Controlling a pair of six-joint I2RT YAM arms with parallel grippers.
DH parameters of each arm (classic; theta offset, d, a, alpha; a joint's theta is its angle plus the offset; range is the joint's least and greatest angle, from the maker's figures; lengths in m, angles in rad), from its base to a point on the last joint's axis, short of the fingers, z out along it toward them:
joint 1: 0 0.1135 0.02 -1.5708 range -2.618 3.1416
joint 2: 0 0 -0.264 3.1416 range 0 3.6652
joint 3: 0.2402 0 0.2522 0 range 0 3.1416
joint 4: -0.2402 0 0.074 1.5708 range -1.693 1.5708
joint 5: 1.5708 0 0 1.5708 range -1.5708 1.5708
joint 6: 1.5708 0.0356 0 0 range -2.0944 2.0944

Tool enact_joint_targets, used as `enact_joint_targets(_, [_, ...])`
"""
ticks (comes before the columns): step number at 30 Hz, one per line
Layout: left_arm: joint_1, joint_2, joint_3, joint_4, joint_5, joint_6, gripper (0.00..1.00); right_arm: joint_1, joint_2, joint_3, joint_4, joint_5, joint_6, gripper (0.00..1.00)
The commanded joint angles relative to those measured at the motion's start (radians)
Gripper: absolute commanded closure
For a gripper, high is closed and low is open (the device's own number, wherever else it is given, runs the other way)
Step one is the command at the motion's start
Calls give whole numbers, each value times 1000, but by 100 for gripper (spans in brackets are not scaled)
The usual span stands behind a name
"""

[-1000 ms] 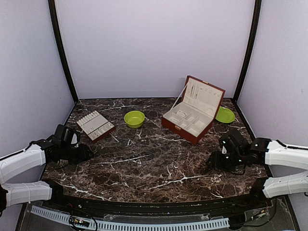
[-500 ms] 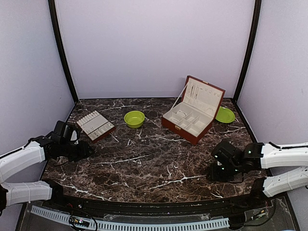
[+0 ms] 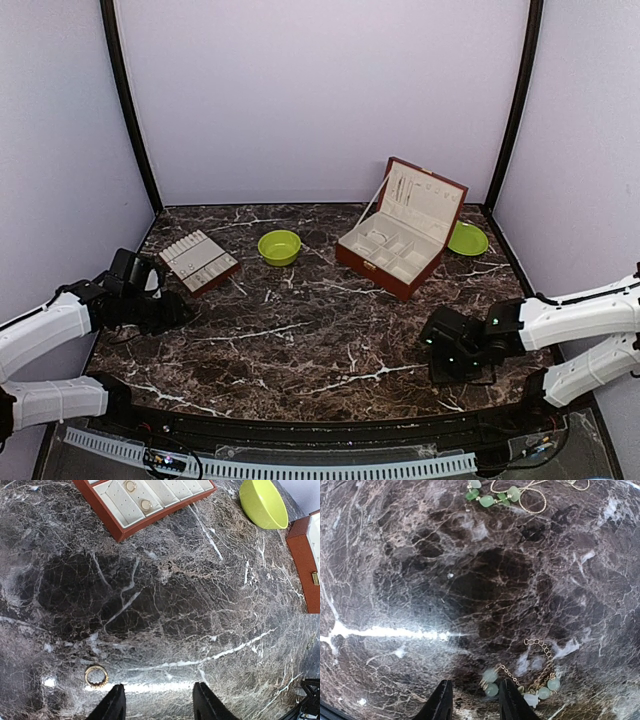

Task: Organize the mixed jewelry
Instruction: Adjust the jewelry box at the center of the board.

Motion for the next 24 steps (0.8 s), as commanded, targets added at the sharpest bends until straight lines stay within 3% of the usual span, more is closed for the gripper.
enact_joint_targets(1, [-4,-14,28,-31,-8,15,52,21,26,23,-4,52,17,68])
enact_joint_targets(6, [-4,-26,37,-39,-6,10,52,31,51,41,-11,77,6,71])
enact_joint_targets(16, [-4,-66,51,-57,0,2,52,63,89,44,-14,88,27,87])
enact_joint_targets(24, [-4,-49,117,-105,-4,49,52,60,79,31,79,127,54,98])
